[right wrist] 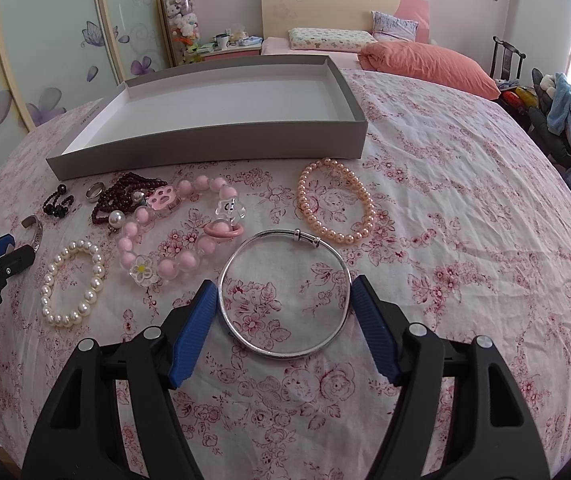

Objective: Organize jewelry
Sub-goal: 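Lift and carry the silver bangle and cuff with both tools over the gray tray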

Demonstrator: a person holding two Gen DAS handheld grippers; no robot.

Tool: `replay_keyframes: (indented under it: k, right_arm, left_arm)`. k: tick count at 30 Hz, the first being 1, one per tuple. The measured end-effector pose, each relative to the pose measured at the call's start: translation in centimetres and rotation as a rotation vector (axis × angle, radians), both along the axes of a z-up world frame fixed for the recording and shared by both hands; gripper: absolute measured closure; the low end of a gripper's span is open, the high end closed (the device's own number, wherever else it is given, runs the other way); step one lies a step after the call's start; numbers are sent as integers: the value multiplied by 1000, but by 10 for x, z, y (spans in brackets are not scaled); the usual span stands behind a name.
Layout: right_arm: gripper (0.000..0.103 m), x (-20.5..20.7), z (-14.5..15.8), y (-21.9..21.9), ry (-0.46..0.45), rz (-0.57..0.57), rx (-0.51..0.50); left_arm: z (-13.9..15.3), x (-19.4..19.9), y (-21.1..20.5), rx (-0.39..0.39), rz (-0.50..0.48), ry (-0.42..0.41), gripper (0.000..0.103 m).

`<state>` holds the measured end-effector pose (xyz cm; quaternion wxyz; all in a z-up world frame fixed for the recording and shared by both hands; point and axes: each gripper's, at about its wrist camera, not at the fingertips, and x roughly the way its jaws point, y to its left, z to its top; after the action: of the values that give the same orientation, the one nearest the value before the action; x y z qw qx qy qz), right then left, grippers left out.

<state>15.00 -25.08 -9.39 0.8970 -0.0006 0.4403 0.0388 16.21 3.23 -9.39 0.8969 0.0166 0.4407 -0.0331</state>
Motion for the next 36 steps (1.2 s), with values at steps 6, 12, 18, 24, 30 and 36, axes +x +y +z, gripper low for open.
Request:
replay_keyframes:
  k: [6,12,18,24,30,36]
  right_arm:
    - [34,0,1,-1,-7,-4,25]
    - [35,-5,5,3,-35,0,13]
    - [35,-10,10,5,-65,4,22]
    - [34,-22,31,6,-176,11,43]
    - [34,-40,63,15,-361,18,54]
    - [34,-59,89,18,-560,11,54]
  left_arm:
    - [2,-1,0,-12,4,-7,41]
    - [5,-6,-2,-21,-5,-25,41]
    - [11,-12,-7,-20,-14,-54,41]
    - [27,-19,-14,-29,-13,-118,41]
    - [59,-37,-24,-20,-14,-278,41]
    - [87,-51,-34,-31,-10,-426,41]
